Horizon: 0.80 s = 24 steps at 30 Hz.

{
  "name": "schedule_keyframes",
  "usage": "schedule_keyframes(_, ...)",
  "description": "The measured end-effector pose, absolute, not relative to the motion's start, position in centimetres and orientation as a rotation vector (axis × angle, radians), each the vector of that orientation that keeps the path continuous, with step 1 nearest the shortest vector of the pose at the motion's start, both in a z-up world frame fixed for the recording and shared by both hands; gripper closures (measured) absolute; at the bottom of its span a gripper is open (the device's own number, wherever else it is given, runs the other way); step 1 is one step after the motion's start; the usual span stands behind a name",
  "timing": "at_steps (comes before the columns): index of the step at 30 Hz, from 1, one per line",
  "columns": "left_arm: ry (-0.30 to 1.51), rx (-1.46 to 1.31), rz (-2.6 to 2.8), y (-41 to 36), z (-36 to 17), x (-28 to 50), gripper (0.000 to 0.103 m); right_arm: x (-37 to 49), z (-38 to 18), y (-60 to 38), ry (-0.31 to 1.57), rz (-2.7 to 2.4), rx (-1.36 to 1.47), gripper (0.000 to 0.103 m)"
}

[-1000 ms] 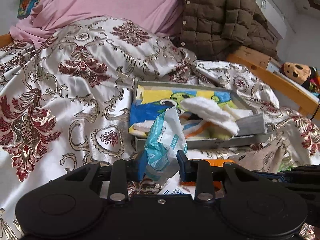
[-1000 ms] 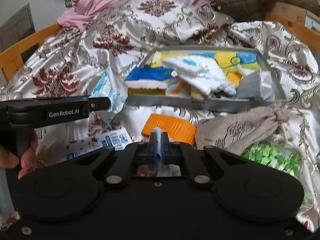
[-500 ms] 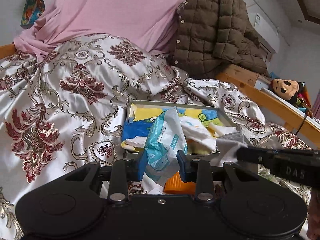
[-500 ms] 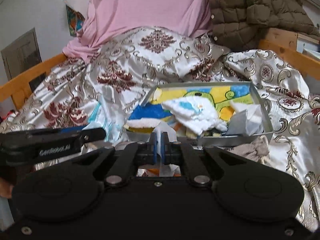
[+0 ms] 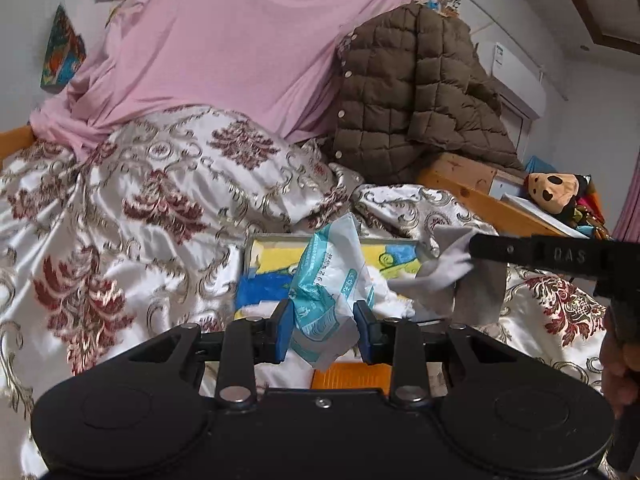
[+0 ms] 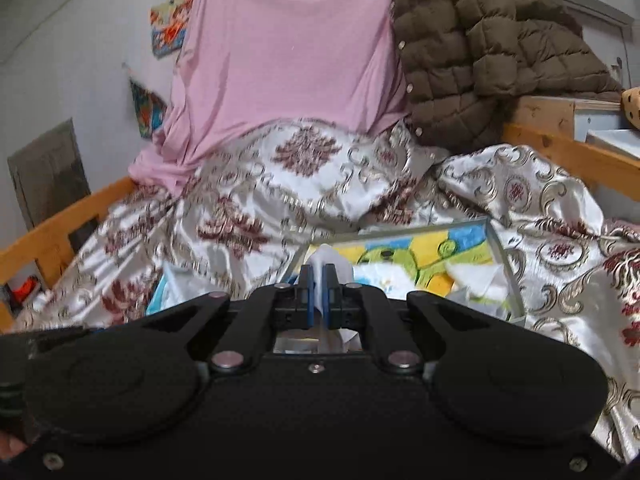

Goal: Organize soft objects
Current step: 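Carry the tissue in the right tool to the tray while the left carries the wipes packet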

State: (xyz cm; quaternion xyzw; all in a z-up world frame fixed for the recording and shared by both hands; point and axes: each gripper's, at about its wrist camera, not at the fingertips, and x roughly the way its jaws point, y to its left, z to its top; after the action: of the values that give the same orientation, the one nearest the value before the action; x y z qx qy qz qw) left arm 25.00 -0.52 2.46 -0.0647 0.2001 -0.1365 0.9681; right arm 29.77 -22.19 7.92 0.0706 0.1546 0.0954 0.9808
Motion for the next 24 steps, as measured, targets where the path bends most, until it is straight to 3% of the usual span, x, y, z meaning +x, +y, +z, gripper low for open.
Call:
schedule_keyframes(13, 0.368, -0.107, -0.297, -8.5, 6.5, 31.5, 0.068, 33.6, 10.2, -30.3, 0.216, 0.129, 0.312, 0.103)
schedule_keyframes(24, 0.482, -0.077, -0.238, -13.3, 3.7, 41.1, 0.068, 38.5, 7.1, -38.6, 0.196, 0.047, 0.553, 0.103)
